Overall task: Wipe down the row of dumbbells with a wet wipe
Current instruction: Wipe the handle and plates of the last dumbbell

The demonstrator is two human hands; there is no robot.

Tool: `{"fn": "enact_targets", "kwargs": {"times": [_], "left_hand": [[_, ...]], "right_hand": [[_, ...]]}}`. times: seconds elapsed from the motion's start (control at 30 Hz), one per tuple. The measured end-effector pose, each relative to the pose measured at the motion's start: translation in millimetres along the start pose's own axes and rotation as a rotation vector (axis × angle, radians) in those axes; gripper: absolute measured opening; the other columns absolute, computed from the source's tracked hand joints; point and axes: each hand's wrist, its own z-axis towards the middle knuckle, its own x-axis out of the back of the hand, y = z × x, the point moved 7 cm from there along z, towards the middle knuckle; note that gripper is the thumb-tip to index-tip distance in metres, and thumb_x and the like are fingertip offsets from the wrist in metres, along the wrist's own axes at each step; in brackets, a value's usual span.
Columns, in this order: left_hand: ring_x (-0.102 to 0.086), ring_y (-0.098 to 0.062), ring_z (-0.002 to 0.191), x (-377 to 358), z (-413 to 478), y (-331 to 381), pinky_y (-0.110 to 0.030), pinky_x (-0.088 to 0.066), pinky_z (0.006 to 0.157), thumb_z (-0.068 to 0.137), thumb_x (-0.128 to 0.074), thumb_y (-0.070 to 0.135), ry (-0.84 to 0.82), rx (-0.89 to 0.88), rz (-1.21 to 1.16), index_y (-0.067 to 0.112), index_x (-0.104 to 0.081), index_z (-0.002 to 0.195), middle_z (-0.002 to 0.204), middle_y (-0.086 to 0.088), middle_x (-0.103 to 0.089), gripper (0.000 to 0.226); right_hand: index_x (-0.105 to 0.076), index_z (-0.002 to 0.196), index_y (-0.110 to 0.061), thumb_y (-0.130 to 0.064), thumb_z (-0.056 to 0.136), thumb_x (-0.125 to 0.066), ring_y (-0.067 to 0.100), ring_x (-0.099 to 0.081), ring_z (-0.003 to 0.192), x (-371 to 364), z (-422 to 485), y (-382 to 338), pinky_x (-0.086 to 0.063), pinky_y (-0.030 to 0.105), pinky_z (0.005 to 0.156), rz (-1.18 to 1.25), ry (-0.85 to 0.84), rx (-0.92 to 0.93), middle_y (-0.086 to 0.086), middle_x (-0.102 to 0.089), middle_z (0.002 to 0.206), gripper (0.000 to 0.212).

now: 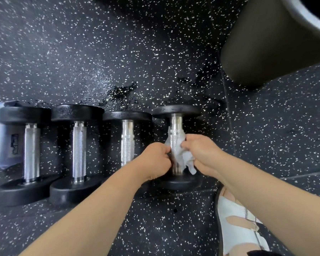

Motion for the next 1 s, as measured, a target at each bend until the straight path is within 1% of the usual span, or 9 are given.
{"fn": "enact_targets", "kwargs": {"times": [0.1,0.23,0.4,0.53,0.6,0.7,0.83,0.93,1.0], "left_hand": [[-0.051,-0.018,0.063,2.7,-2.6,10.1,-0.027,-0.046,0.058,0.085,-0.053,-0.003,0.083,0.009,0.024,0.004,-0.064,0.082,0.073,-0.010,-0.063,0.014],[-0.051,-0.010,0.063,7.2,-7.8,26.8,-0.021,-0.040,0.052,0.077,-0.077,0.022,0.280,-0.022,0.028,0.011,-0.060,0.082,0.073,0.002,-0.059,0.021],[-0.058,-0.022,0.073,-3.8,-8.6,37.1,-0.036,-0.050,0.063,0.082,-0.071,0.028,0.386,-0.103,0.050,0.007,-0.059,0.084,0.080,-0.006,-0.063,0.024],[-0.064,-0.019,0.075,-3.5,5.0,43.9,-0.037,-0.055,0.073,0.083,-0.070,0.018,0.259,-0.168,-0.060,0.009,-0.068,0.093,0.085,-0.009,-0.071,0.013],[-0.071,-0.021,0.087,-5.2,11.5,42.7,-0.037,-0.057,0.085,0.085,-0.070,0.009,0.135,-0.149,-0.248,0.015,-0.071,0.103,0.091,-0.005,-0.075,0.019],[-0.071,-0.025,0.097,-7.9,15.9,41.0,-0.039,-0.053,0.095,0.088,-0.066,0.002,0.036,-0.118,-0.400,0.011,-0.069,0.112,0.100,-0.009,-0.075,0.027],[-0.069,-0.021,0.097,-3.0,10.8,41.8,-0.032,-0.053,0.091,0.088,-0.065,0.005,0.019,-0.132,-0.311,0.014,-0.068,0.110,0.104,-0.008,-0.074,0.024],[-0.067,-0.021,0.080,11.3,7.0,43.9,-0.022,-0.053,0.070,0.085,-0.066,0.005,0.077,-0.144,-0.136,0.017,-0.070,0.099,0.098,-0.008,-0.074,0.019],[-0.057,-0.017,0.064,21.8,5.9,41.0,-0.020,-0.050,0.054,0.084,-0.058,-0.004,0.146,-0.133,-0.095,0.015,-0.072,0.091,0.091,-0.010,-0.074,0.025]], "right_hand": [[-0.061,0.096,-0.002,0.001,0.094,-0.041,0.031,-0.068,0.089,6.3,18.5,-25.1,-0.048,0.053,0.084,0.177,0.053,0.054,0.020,-0.070,0.102,0.020],[-0.057,0.116,0.002,0.001,0.094,-0.044,0.026,-0.057,0.104,6.8,25.3,-28.3,-0.043,0.041,0.097,0.287,0.125,0.039,0.019,-0.060,0.112,0.026],[-0.062,0.098,-0.002,0.005,0.089,-0.046,0.028,-0.063,0.101,14.6,25.4,-24.5,-0.050,0.038,0.094,0.339,0.231,0.041,0.017,-0.065,0.107,0.019],[-0.059,0.084,-0.007,-0.002,0.091,-0.049,0.027,-0.059,0.086,40.0,20.8,-28.2,-0.044,0.029,0.050,0.275,0.336,0.073,0.009,-0.059,0.088,0.013],[-0.059,0.075,-0.010,-0.001,0.089,-0.049,0.026,-0.055,0.078,48.9,17.8,-33.7,-0.039,0.023,0.041,0.256,0.349,0.112,0.007,-0.054,0.078,0.019],[-0.061,0.075,-0.010,0.001,0.089,-0.048,0.024,-0.053,0.073,52.1,13.7,-41.3,-0.040,0.029,0.052,0.235,0.346,0.150,0.010,-0.055,0.079,0.022],[-0.062,0.105,-0.003,-0.007,0.094,-0.047,0.023,-0.056,0.076,40.4,20.9,-44.6,-0.044,0.034,0.063,0.191,0.272,0.103,0.014,-0.061,0.088,0.020],[-0.062,0.113,-0.001,-0.006,0.093,-0.046,0.029,-0.060,0.090,29.6,22.8,-43.7,-0.049,0.042,0.082,0.146,0.210,0.090,0.017,-0.065,0.097,0.026],[-0.065,0.100,-0.010,-0.008,0.095,-0.043,0.030,-0.061,0.091,22.9,17.3,-25.6,-0.051,0.043,0.078,0.090,0.158,-0.003,0.016,-0.066,0.102,0.022]]}}
